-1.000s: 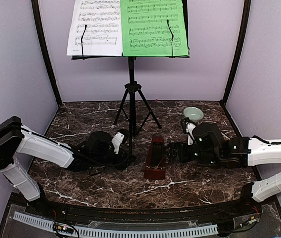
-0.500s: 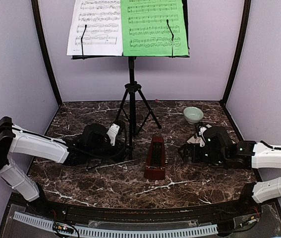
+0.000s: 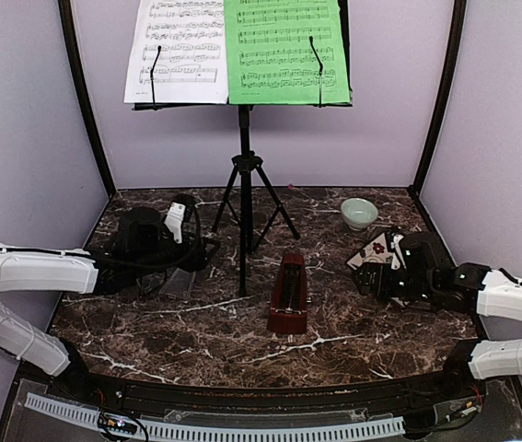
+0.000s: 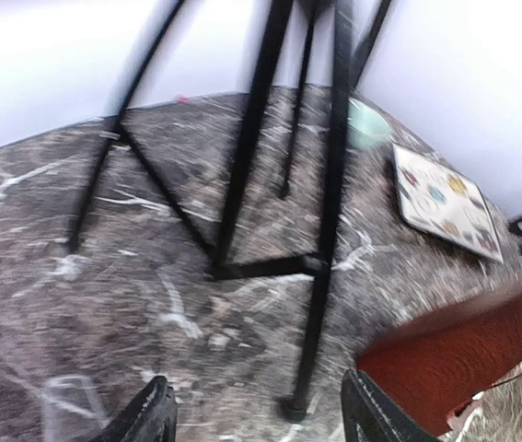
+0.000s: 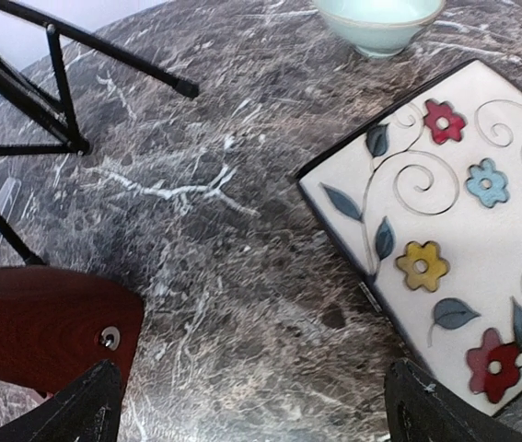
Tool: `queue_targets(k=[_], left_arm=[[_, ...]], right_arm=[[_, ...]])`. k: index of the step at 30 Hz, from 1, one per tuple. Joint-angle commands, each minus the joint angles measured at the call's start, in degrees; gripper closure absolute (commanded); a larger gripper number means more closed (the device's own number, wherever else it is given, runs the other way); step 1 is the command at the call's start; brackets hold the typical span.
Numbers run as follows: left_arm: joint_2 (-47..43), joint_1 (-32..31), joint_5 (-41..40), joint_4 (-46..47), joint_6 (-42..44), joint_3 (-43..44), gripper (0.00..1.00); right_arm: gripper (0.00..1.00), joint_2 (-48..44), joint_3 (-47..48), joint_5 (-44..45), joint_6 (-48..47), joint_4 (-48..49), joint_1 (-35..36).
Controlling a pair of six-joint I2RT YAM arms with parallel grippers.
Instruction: Set up the instrument practice props
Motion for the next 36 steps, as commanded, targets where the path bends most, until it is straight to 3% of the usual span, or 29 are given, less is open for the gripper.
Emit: queue_targets(k=[1,9,17,21,24,29,36], left_arm=[[-8.2,6.8,-0.8,-1.7,-3.1,-3.3,0.35],[-16.5,15.4,-0.5,-6.1,-2.3,-3.0,0.33],[-17.7,18.0,-1.7,-14.8,2.5,5.8,0.29],[-15.8,18.1,-1.8,-21.2,3.0,11.7,0.18],[-14.0,18.1,-1.8,-26.0,2.4,15.4,0.02],[-11.7,18.0,0.7,-31.7,0.7,19.2,0.01],[-12.3,18.0,0.7,-31.9,-5.9,15.5,0.01]], right_arm=[[0.00,-3.4,1.3,-2.2,-3.2,-0.4,-3.4],[0.00,-4.8,8.9,-7.1,-10.9,-2.9,-14.6],[0.00,-1.0,16.8,-14.3,-14.9,0.2,-23.8],[0.00,0.1,18.3,-17.0,-12.1,6.9,-25.5],[0.00,0.6,17.8,-18.5,-9.0,13.2,-25.7],[0.00,3.1,16.9,-22.9,-7.0,20.0,-25.8],[0.00,2.7,11.4,-22.5,-6.5,23.6,-25.7]])
